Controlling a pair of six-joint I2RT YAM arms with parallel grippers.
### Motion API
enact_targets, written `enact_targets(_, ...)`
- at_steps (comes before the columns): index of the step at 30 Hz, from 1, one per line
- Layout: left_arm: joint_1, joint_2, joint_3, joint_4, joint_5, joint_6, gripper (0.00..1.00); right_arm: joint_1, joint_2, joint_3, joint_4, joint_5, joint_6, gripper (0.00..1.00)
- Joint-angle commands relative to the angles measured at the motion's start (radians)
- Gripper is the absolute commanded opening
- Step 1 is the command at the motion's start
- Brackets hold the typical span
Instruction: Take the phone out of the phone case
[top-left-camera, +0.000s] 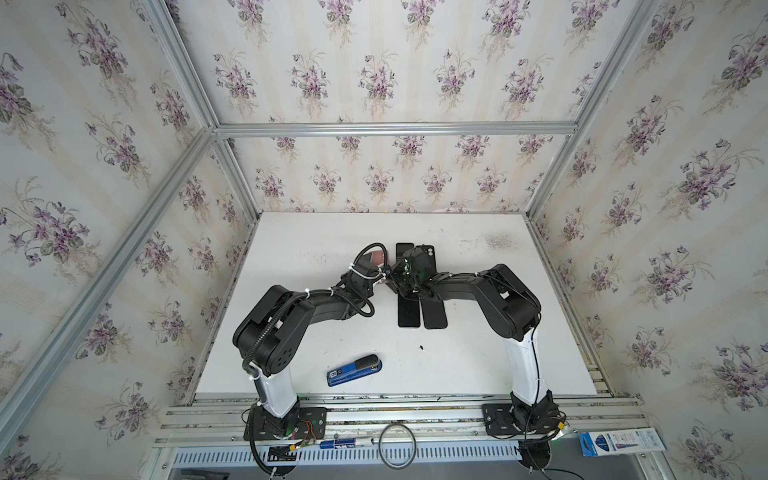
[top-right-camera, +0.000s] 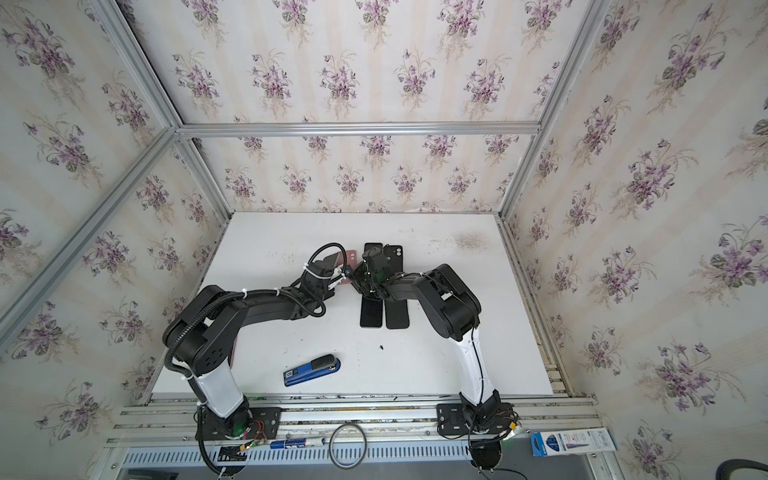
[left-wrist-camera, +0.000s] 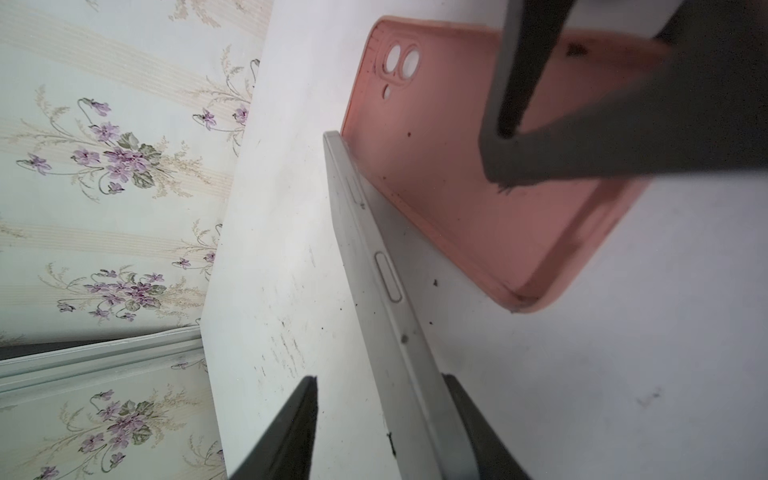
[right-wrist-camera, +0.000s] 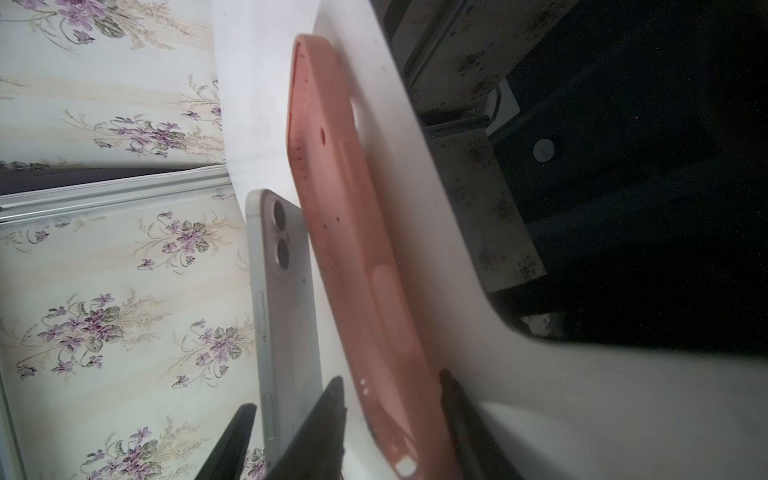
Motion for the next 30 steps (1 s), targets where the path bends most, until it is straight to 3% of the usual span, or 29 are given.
enact_targets(1,0.001,0.013,0.022,-0.035,-0.017,-0.016,0.61,0.001,-0.024,-0.022,0.033,0.014,0.019,0.60)
enact_targets(3,0.003,0.027,0.047,-0.061,-0.053,-0.036,0.66,-0.001,-0.051,-0.047,0.031,0.027,0.012,0.70)
enact_targets(5,0.008,0.021,0.068,-0.090,-0.060,-0.058,0.83,-0.005,-0.069,-0.062,0.025,0.026,0.006,0.72)
enact_targets(9,0.019,-0.032,0.120,-0.210,-0.034,-0.140,0.90,-0.002,-0.105,-0.083,0.011,0.023,-0.013,0.81)
enact_targets(10,0.021,-0.049,0.133,-0.244,-0.017,-0.161,0.99,-0.003,-0.109,-0.089,0.020,0.025,-0.014,0.82)
enact_targets(13,0.036,-0.093,0.191,-0.367,0.040,-0.246,1.00,-0.003,-0.123,-0.102,0.033,0.014,-0.015,0.91)
enact_targets(16,0.090,-0.132,0.269,-0.503,0.100,-0.377,0.99,-0.001,-0.159,-0.114,0.014,0.008,-0.055,0.93)
enact_targets(22,0.246,-0.251,0.425,-0.756,0.365,-0.733,1.00,0.001,-0.187,-0.110,-0.037,-0.028,-0.150,0.93)
enact_targets(26,0.375,-0.376,0.420,-0.876,0.425,-0.926,1.00,0.011,-0.239,-0.130,0.014,-0.063,-0.212,0.94)
enact_targets(30,0.550,-0.484,0.351,-1.009,0.535,-1.057,1.00,0.019,-0.367,-0.134,-0.080,-0.072,-0.401,0.99)
